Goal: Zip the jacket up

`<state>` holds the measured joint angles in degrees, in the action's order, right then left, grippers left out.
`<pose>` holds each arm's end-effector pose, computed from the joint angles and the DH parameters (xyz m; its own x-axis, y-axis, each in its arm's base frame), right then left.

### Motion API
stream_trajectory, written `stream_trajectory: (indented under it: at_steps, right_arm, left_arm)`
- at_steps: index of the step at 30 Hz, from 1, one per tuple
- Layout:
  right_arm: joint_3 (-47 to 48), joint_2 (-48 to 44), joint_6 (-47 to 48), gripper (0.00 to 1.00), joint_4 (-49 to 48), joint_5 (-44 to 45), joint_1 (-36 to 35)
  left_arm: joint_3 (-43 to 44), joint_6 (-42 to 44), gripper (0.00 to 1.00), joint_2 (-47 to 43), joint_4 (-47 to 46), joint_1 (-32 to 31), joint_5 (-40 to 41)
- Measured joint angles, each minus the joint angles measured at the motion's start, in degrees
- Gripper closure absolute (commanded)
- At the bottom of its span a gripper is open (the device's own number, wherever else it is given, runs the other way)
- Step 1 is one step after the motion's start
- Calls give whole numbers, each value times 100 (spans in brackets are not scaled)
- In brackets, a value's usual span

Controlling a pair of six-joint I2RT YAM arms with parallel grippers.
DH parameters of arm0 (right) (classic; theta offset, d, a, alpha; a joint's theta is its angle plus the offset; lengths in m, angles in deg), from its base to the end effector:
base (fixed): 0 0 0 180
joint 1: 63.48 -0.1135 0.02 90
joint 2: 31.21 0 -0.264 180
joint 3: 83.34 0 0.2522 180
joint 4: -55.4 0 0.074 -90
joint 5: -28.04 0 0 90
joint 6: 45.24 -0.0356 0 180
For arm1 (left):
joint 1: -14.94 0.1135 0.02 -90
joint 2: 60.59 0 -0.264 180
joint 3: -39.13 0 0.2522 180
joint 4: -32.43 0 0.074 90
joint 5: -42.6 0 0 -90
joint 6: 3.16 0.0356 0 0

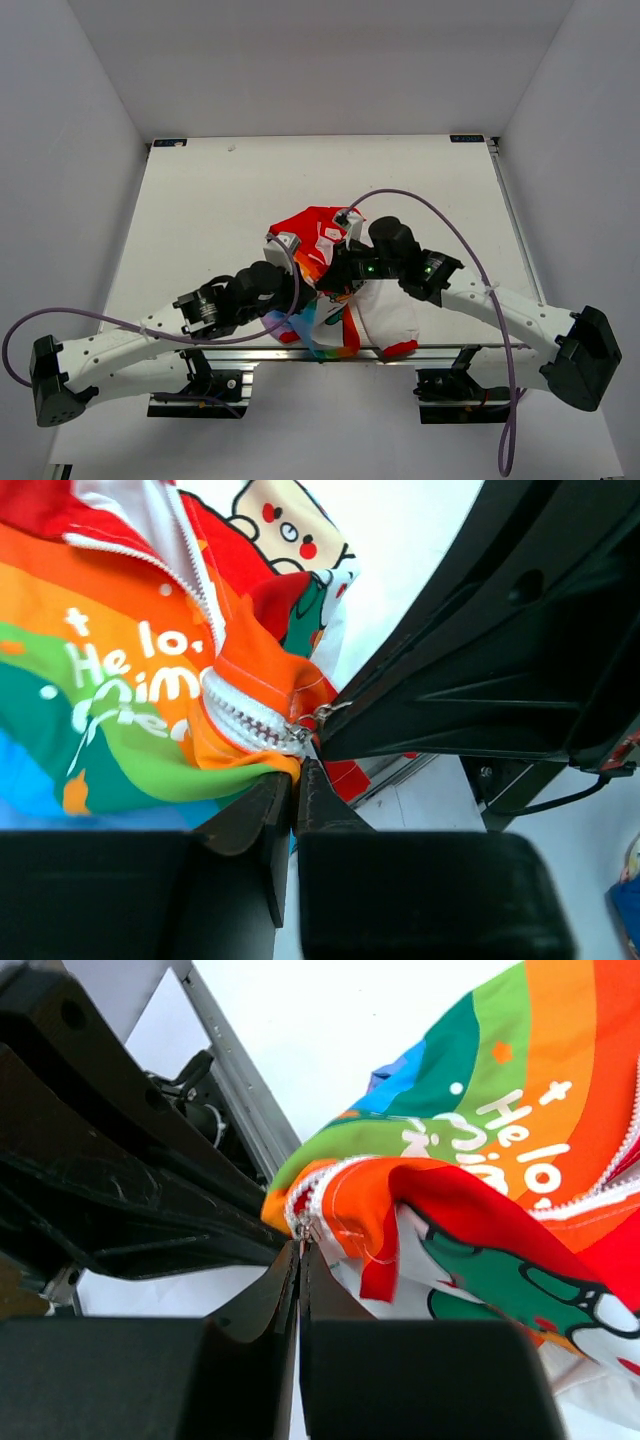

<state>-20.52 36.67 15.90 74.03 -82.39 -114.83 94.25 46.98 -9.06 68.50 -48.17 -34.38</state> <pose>0.1590 0.2187 0.2927 -0.6694 -0.1128 -0.7343 -0.6947 0.4454 0.5648 0.0972 -0.1740 0.2776 -0.6883 -0.0234 -0.7251 0.4454 0.7753 -0.4478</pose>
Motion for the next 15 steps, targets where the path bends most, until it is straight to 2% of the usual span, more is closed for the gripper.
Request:
stream_trajectory:
  at_steps: [6, 8, 9, 12, 13, 15]
  right_arm:
    - [358, -2, 426, 100, 400, -103, 116]
    - [476, -2, 557, 100, 638, -39, 149]
    - [551, -2, 616, 100, 763, -11, 157]
    - [697, -9, 758, 100, 990, 20, 175]
    - [741, -13, 802, 100, 1069, 31, 175]
    - [785, -22, 837, 100, 1180, 44, 175]
  left_arm:
    - [686, 271, 62, 111, 1016, -118, 306]
    - [728, 367, 50, 153, 1283, -131, 350]
    - [737, 435, 42, 168, 1392, -140, 356]
    - [780, 595, 31, 216, 1652, -146, 354]
    - [817, 634, 19, 247, 1711, -146, 352]
    - [944, 761, 13, 345, 1816, -151, 345]
